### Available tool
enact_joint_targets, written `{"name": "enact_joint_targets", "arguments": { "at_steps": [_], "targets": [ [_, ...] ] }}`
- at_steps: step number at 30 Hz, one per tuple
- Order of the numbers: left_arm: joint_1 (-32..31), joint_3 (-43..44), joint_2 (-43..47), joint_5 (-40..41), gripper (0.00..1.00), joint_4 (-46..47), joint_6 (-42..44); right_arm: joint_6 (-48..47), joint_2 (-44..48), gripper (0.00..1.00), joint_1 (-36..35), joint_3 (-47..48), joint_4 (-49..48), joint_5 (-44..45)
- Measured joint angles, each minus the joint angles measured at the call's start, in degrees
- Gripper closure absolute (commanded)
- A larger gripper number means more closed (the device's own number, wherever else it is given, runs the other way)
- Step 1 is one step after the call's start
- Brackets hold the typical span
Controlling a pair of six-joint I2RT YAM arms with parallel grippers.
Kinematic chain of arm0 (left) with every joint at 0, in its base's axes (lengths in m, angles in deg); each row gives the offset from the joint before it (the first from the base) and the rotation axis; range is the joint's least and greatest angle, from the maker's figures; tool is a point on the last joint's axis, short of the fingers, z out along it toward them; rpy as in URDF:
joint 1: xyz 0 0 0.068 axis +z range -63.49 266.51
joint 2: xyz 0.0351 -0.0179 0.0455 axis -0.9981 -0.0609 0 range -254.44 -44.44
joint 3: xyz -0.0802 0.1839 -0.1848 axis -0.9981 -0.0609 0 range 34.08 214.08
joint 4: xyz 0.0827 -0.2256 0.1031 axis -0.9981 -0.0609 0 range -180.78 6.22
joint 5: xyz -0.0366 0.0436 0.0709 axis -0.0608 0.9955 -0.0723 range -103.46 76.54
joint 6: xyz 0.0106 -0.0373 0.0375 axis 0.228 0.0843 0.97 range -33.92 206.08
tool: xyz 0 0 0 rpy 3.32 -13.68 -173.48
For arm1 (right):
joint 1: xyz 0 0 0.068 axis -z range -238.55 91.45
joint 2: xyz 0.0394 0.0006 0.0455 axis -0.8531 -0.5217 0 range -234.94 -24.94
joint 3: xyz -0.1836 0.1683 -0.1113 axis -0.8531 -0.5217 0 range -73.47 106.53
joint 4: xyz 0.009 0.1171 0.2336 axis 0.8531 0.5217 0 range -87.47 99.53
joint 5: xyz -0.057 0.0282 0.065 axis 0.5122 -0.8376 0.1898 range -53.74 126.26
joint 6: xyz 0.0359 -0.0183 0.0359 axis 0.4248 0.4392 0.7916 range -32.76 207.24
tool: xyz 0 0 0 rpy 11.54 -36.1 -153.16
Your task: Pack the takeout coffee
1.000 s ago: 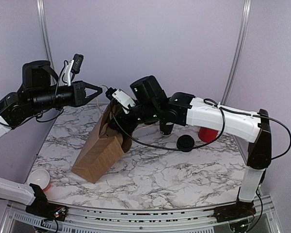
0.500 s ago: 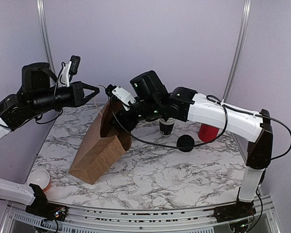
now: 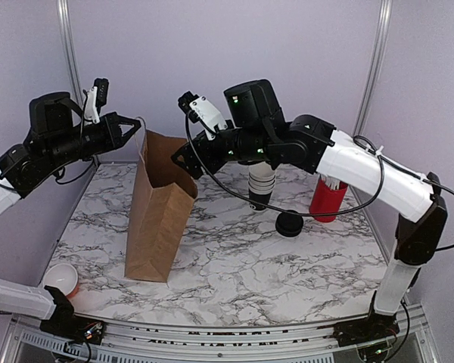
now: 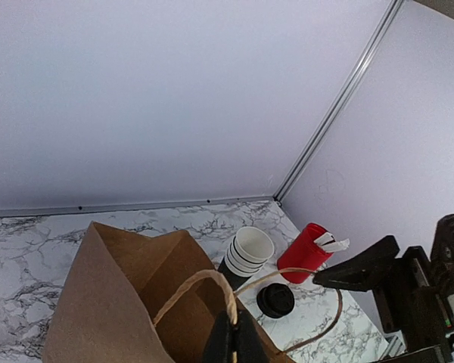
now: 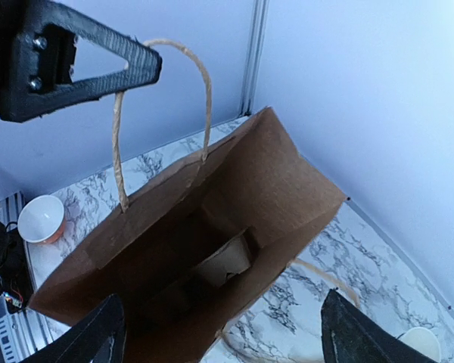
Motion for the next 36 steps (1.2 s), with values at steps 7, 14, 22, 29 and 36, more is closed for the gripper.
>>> {"name": "enact_joint_targets", "arguments": {
  "at_steps": [7,14,22,29,36],
  "targets": [
    [7.3,0.0,-4.9,-6.4,1.00,6.5,-0.4,2.1,11.1,0.11,1.1,-7.3,-2.8,9.5],
    [14.4,-1.5,-6.5,-13.3,1.00,13.2,-0.8,5.8,19.8,0.11,5.3,-19.3,-4.6,15.3],
    [21.4,-7.0,-5.5,-15.5,1.00,15.1,-1.2,10.4,20.7,0.11,6.5,-30.8,-3.7,16.5],
    [25.7,-11.1,-2.4,-13.9,0.93,14.0,-1.9,13.2,20.1,0.11,6.7,-35.2,-3.5,14.8],
    [26.1,-12.7,3.3,-9.7,0.79,11.4,-2.6,13.8,19.5,0.11,6.7,-35.6,-3.6,13.4]
  ]
}}
